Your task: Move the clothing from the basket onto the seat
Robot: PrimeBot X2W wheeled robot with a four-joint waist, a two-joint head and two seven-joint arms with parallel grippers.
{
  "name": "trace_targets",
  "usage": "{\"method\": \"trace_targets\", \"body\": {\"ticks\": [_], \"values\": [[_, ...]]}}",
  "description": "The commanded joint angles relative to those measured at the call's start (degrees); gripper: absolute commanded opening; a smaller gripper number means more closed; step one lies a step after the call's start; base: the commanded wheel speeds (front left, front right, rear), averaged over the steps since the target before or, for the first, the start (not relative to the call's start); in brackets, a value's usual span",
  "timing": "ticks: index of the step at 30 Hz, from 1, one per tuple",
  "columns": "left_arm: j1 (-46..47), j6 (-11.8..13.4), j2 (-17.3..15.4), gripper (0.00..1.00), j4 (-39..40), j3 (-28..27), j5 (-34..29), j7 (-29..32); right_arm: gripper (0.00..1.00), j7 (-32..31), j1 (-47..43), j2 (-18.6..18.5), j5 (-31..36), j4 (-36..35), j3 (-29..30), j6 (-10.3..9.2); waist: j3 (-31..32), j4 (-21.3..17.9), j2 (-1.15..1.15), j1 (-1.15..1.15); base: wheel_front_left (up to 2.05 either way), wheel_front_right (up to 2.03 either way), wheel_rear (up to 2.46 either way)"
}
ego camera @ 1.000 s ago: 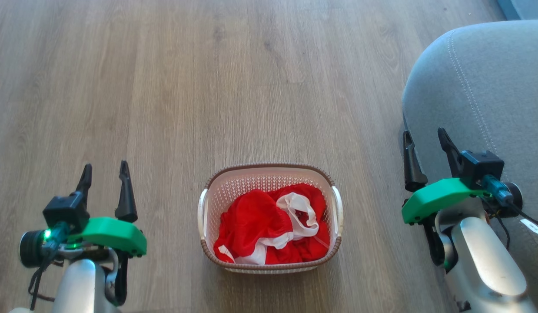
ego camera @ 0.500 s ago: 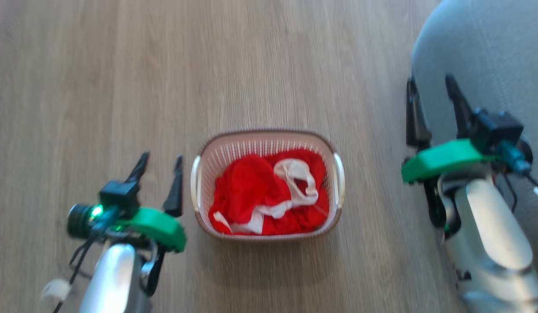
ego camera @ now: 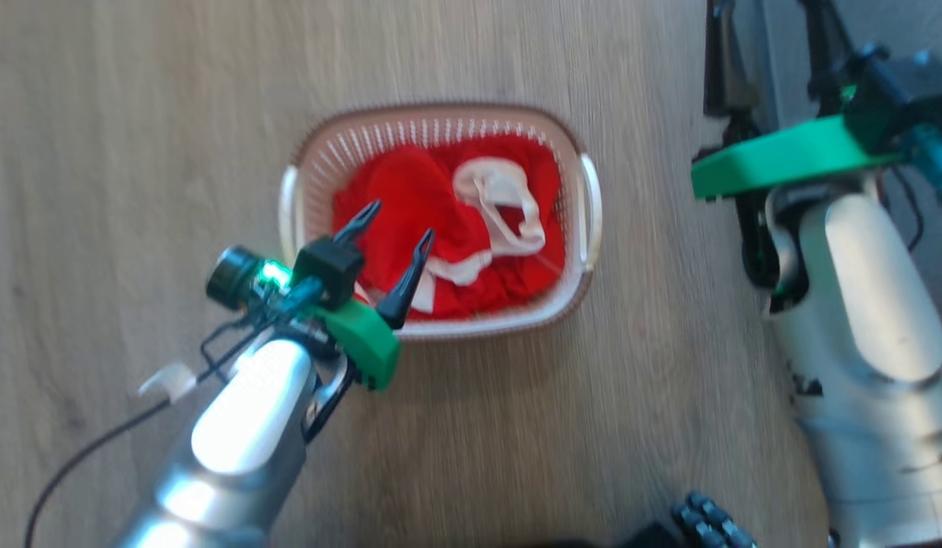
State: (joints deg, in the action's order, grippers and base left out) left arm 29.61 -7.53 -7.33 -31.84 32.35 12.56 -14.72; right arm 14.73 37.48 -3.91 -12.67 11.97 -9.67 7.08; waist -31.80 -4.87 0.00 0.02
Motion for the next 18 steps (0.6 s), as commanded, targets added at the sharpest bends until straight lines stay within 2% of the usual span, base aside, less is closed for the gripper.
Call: {"method": "trace_targets", "body": {"ticks": [1,9,18], "values": [[2.1,0.1,-1.6,1.00,0.2,0.5,0.8,-0.3,1.00,0.3,1.3,1.0,-0.7,-2.4,-1.3,0.41,-6.3,-2.6,0.00,-0.02,0.00,0.00,0.00],[10.9,0.1,-3.3,1.00,-6.6,10.7,3.8,-0.3,1.00,0.3,4.0,1.0,-3.5,-3.8,-2.0,0.41,-14.3,-6.6,0.00,-0.02,0.00,0.00,0.00],[18.4,0.0,-3.6,1.00,-16.3,12.7,4.6,-0.1,1.00,0.3,4.7,1.0,-6.0,-6.1,-1.7,0.41,-19.6,-9.9,0.00,-0.02,0.00,0.00,0.00]]}}
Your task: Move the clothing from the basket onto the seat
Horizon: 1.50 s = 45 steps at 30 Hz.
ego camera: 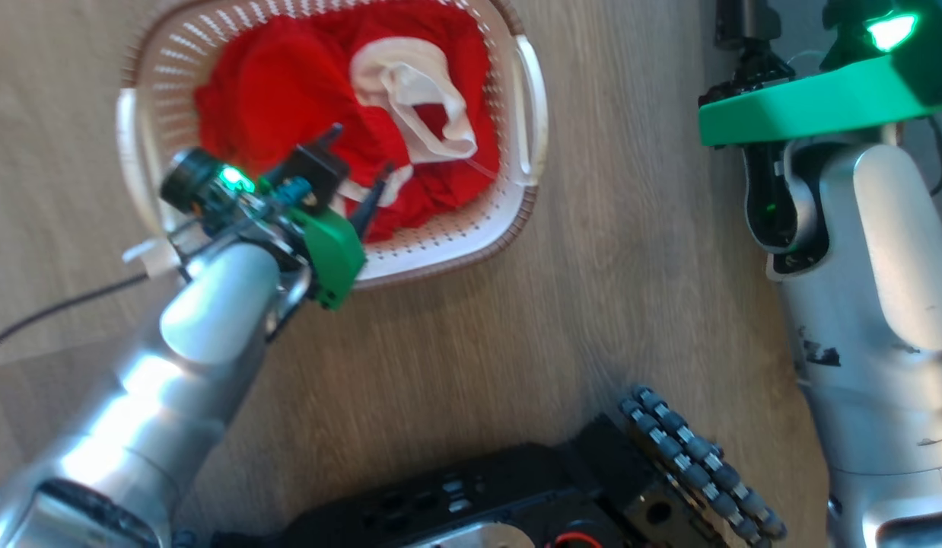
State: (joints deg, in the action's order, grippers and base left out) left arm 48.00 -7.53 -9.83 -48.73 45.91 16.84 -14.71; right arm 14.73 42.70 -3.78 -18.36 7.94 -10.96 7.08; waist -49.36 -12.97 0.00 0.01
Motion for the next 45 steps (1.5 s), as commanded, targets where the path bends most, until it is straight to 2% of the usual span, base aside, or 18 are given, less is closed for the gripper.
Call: {"method": "trace_targets", "body": {"ticks": [1,8,14,22,30,38,39,40,41,42,45], "values": [[1.0,0.1,-1.2,1.00,-0.5,-0.8,0.2,0.0,1.00,0.3,-0.5,0.9,-0.6,-2.3,-0.5,0.41,-2.6,-2.1,0.00,-0.01,0.00,0.00,0.00],[8.7,1.8,-2.7,1.00,-6.5,1.2,-3.9,0.2,1.00,0.3,-0.3,0.9,-2.2,-3.6,-0.6,0.41,-6.1,-3.7,0.00,-0.01,0.00,0.00,0.00],[13.8,2.9,-3.8,1.00,-12.1,4.0,-7.4,3.3,1.00,0.3,-0.6,0.9,-3.2,-3.6,-0.9,0.41,-7.4,-4.3,0.00,-0.01,0.00,0.00,0.00],[18.8,1.9,-2.5,1.00,-17.7,9.6,-11.7,9.6,1.00,0.3,-0.5,0.9,-4.3,-3.8,-1.0,0.41,-8.9,-4.9,0.00,-0.01,0.00,0.00,0.00],[21.1,0.7,-0.2,1.00,-19.9,15.4,-15.3,12.1,1.00,0.3,-0.7,0.9,-4.9,-3.8,-1.4,0.41,-9.7,-5.3,0.00,-0.01,0.00,0.00,0.00],[21.7,0.2,1.0,1.00,-21.7,19.3,-16.3,13.8,1.00,0.3,-1.0,0.9,-5.1,-3.7,-1.3,0.41,-9.9,-5.3,0.00,-0.01,0.00,0.00,0.00],[21.6,0.1,1.3,0.48,-22.1,20.4,-16.2,14.3,1.00,0.3,-1.0,0.9,-5.2,-3.6,-1.2,0.41,-9.8,-5.3,0.00,-0.01,0.00,0.00,0.00],[21.6,0.1,1.3,0.48,-22.1,20.4,-16.2,14.3,1.00,0.3,-1.0,0.9,-5.2,-3.6,-1.2,0.41,-9.8,-5.3,0.00,-0.01,0.00,0.00,0.00],[21.4,0.1,1.4,0.11,-22.2,21.0,-16.0,14.4,1.00,0.3,-0.9,0.9,-5.2,-3.5,-1.2,0.41,-9.8,-5.3,0.00,-0.01,0.00,0.00,0.00],[21.2,0.1,1.5,0.00,-22.4,21.2,-15.3,14.4,1.00,0.3,-0.9,0.9,-5.2,-3.5,-1.1,0.41,-9.7,-5.3,0.00,-0.01,0.00,0.00,0.00],[21.0,0.1,1.4,0.00,-22.6,22.1,-13.5,14.0,1.00,0.3,-0.6,0.9,-5.1,-3.5,-1.0,0.41,-9.4,-5.3,0.00,-0.01,0.00,0.00,0.00]]}}
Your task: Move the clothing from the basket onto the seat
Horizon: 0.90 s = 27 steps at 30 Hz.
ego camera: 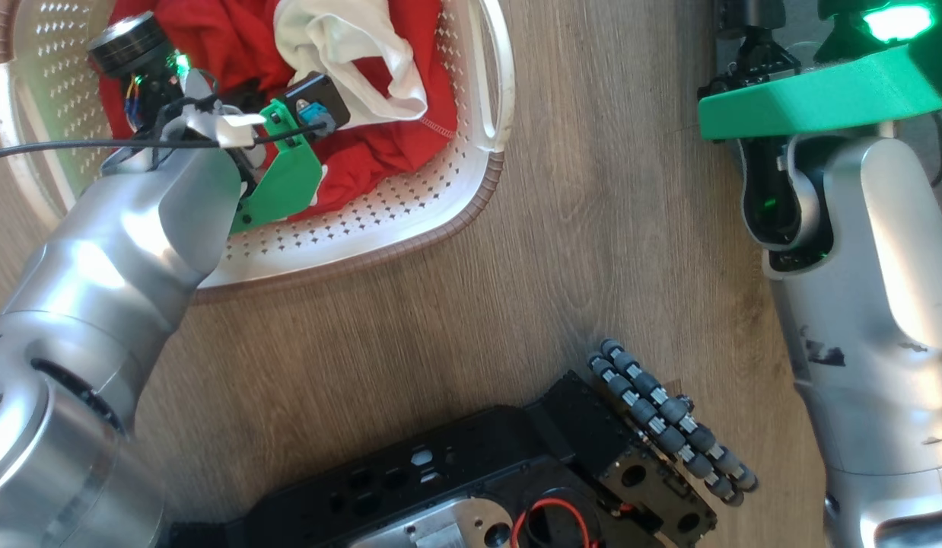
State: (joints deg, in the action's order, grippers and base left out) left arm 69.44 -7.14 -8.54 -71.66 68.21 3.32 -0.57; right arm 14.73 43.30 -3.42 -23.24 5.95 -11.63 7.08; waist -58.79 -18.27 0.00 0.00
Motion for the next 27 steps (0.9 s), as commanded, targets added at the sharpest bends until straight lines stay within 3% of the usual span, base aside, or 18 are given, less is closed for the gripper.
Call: {"method": "trace_targets", "body": {"ticks": [1,17,27], "values": [[-0.4,-0.3,0.1,0.00,0.3,-0.2,0.7,-0.6,1.00,0.3,-1.0,0.5,-0.1,-1.5,-0.2,0.41,0.3,0.1,0.00,0.00,0.00,0.00,0.00],[-6.4,0.7,4.3,0.00,1.4,-6.9,11.7,-11.6,1.00,0.3,-2.9,0.5,6.9,1.8,2.6,0.41,13.1,6.9,0.00,0.00,0.00,0.00,0.00],[-12.1,1.9,5.4,0.00,5.4,-11.9,18.5,-14.3,1.00,0.3,-5.7,0.5,10.5,5.3,3.0,0.41,23.9,11.7,0.00,0.00,0.00,0.00,0.00]]}}
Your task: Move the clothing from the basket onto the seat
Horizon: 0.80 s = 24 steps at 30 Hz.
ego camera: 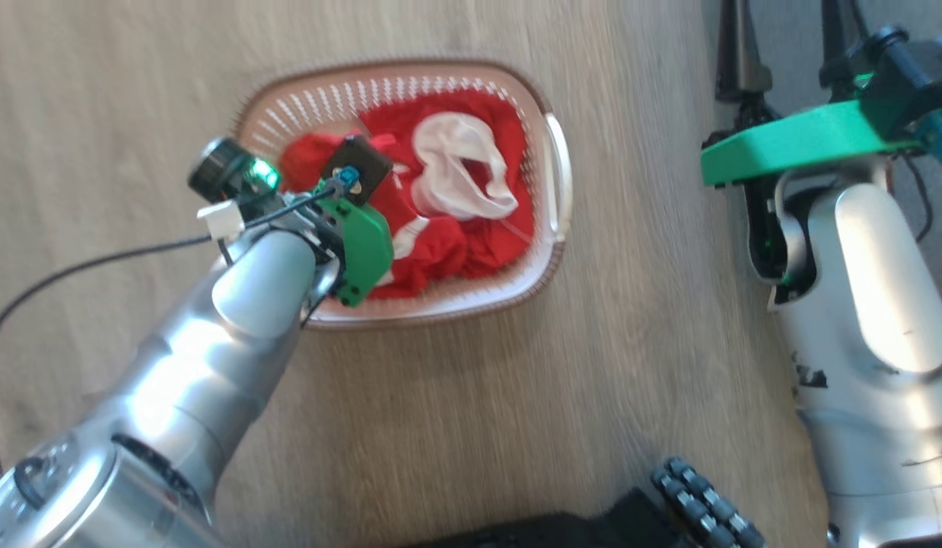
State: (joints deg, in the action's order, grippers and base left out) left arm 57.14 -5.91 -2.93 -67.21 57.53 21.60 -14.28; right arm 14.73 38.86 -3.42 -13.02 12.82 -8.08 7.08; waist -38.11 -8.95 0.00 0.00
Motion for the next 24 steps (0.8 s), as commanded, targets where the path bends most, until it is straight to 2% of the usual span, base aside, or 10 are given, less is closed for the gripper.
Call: {"method": "trace_targets", "body": {"ticks": [1,10,24], "values": [[-0.3,0.9,-0.2,0.00,1.7,-1.7,0.8,-0.6,1.00,0.3,-1.5,0.5,0.4,-1.3,-0.5,0.41,4.2,2.7,0.00,0.00,0.00,0.00,0.00],[-6.9,3.6,-1.3,0.00,13.5,-9.1,3.8,-0.7,1.00,0.3,-4.8,0.5,1.5,1.3,-1.1,0.41,13.0,5.1,0.00,0.00,0.00,0.00,0.00],[-14.6,5.3,-2.8,0.00,24.2,-20.0,4.0,-0.7,1.00,0.3,-10.2,-1.2,0.1,4.8,-2.8,0.41,24.0,7.2,0.00,0.00,0.00,0.00,0.00]]}}
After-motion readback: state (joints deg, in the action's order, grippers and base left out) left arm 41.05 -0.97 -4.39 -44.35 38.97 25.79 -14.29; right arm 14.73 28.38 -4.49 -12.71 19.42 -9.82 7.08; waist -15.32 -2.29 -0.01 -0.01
